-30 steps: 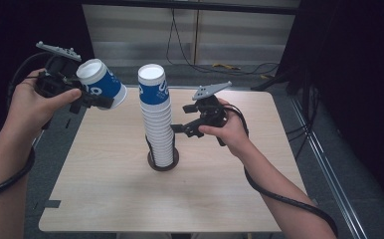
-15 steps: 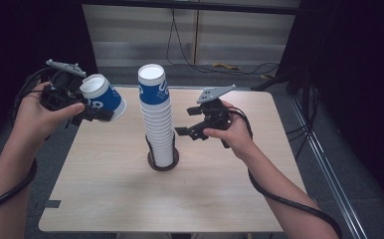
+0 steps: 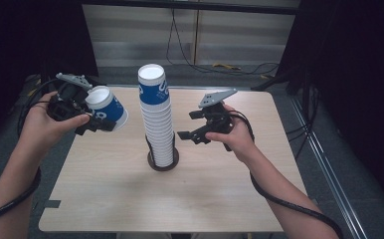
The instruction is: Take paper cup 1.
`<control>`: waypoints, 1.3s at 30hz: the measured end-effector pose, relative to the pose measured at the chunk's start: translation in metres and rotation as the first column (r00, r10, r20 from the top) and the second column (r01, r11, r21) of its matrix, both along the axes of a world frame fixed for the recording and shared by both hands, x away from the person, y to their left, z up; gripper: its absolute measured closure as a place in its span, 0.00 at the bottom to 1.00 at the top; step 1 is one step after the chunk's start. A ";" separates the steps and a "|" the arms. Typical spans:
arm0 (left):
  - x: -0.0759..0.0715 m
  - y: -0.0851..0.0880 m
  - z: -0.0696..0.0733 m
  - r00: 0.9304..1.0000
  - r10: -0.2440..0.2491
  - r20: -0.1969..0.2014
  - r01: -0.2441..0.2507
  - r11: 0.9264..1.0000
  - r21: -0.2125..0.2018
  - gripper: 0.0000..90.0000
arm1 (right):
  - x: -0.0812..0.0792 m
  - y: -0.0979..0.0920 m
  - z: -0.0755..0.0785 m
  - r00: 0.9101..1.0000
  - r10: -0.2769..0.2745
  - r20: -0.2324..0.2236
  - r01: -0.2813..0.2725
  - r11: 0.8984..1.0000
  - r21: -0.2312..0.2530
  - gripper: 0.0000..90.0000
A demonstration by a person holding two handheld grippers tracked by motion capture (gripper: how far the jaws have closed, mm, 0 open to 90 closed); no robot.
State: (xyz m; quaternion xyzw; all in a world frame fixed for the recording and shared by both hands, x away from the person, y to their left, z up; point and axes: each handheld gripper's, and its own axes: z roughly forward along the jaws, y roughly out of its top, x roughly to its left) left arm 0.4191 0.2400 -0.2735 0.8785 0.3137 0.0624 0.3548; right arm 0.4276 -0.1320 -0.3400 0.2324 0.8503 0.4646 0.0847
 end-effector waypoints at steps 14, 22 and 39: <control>-0.007 -0.007 -0.021 0.999 -0.026 -0.029 0.027 0.998 0.050 0.24 | -0.004 -0.006 -0.007 1.000 0.014 -0.003 -0.014 0.999 -0.044 0.15; -0.013 -0.010 -0.032 0.998 -0.044 -0.038 0.047 0.996 0.071 0.24 | -0.006 -0.007 -0.011 1.000 0.026 -0.005 -0.026 0.998 -0.057 0.15; -0.026 -0.017 -0.055 0.995 -0.077 -0.071 0.085 0.989 0.121 0.24 | -0.013 -0.011 -0.020 0.999 0.043 -0.016 -0.044 0.995 -0.094 0.15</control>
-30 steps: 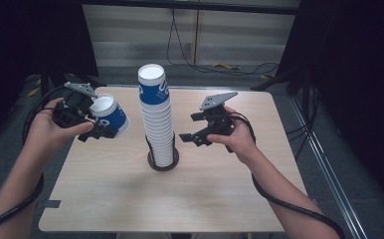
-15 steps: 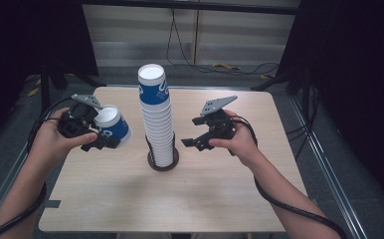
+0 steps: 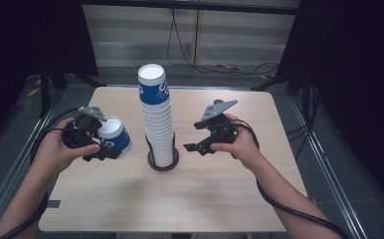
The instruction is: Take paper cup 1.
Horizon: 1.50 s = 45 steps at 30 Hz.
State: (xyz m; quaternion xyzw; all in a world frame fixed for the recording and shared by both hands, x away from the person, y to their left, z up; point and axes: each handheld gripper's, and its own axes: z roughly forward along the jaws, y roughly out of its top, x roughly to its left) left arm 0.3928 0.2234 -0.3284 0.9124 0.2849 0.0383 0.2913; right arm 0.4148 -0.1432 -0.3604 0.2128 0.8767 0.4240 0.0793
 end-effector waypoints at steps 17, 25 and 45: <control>-0.019 -0.029 -0.019 0.996 -0.093 -0.011 0.094 0.992 0.085 0.24 | -0.009 -0.004 -0.009 0.998 0.066 -0.012 -0.066 0.994 -0.084 0.15; -0.024 -0.037 -0.031 0.993 -0.112 -0.041 0.115 0.990 0.087 0.25 | -0.012 -0.006 -0.012 0.996 0.085 -0.016 -0.086 0.991 -0.100 0.15; -0.033 -0.069 -0.047 0.976 -0.197 -0.093 0.209 0.967 0.147 0.25 | -0.017 -0.016 -0.023 0.996 0.079 -0.037 -0.083 0.991 -0.105 0.15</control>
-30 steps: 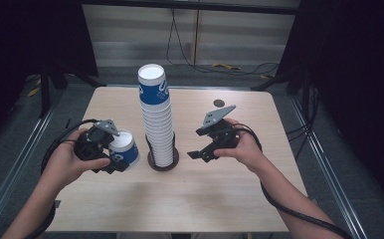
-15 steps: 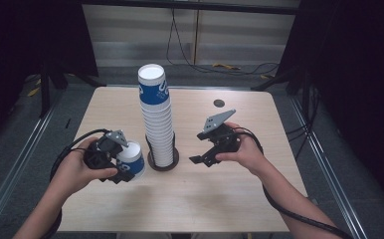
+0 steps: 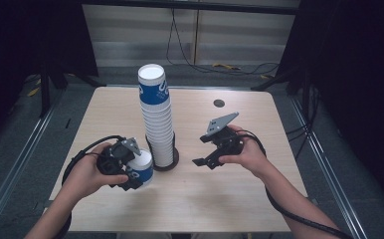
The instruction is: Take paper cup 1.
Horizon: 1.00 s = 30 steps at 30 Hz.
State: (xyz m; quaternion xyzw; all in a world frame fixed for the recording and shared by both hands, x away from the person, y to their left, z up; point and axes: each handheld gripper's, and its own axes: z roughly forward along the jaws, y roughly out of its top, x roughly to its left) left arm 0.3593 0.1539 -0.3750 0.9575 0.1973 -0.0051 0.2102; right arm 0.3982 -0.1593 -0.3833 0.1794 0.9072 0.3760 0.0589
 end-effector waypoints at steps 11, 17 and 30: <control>-0.001 -0.014 -0.005 0.999 -0.039 -0.012 0.039 0.999 0.009 0.25 | -0.003 -0.005 -0.003 1.000 -0.008 -0.007 0.008 1.000 0.004 0.15; 0.001 -0.027 -0.005 0.998 -0.060 -0.015 0.060 0.998 0.016 0.25 | -0.004 -0.010 -0.003 1.000 -0.008 -0.007 0.008 1.000 0.004 0.15; 0.004 -0.061 -0.003 0.993 -0.121 -0.014 0.121 0.992 0.022 0.25 | -0.009 -0.024 -0.002 1.000 -0.010 -0.013 0.011 1.000 0.007 0.15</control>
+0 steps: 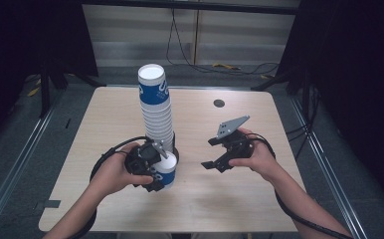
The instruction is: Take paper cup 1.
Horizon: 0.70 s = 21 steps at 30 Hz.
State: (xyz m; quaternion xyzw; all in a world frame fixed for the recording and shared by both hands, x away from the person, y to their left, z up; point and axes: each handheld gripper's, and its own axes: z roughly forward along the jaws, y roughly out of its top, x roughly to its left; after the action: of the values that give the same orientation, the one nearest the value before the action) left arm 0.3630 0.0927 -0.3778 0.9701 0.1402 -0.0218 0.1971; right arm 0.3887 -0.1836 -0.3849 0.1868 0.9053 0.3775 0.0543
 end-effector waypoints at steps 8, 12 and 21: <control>0.005 -0.023 0.001 1.000 -0.026 0.005 0.026 1.000 0.013 0.25 | -0.003 -0.002 0.004 1.000 0.018 -0.012 -0.018 1.000 0.007 0.15; 0.007 -0.033 0.001 1.000 -0.020 -0.002 0.020 1.000 0.008 0.25 | -0.006 -0.002 0.006 0.999 0.036 -0.011 -0.036 0.999 0.000 0.15; 0.012 -0.052 -0.001 0.999 -0.035 0.005 0.034 0.999 0.013 0.25 | -0.009 -0.005 0.005 0.999 0.046 -0.023 -0.045 0.999 0.012 0.15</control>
State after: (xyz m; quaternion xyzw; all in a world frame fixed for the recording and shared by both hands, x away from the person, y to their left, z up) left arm 0.3752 0.0407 -0.3786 0.9736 0.1230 -0.0219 0.1910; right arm 0.3800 -0.1884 -0.3802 0.1710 0.9078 0.3815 0.0340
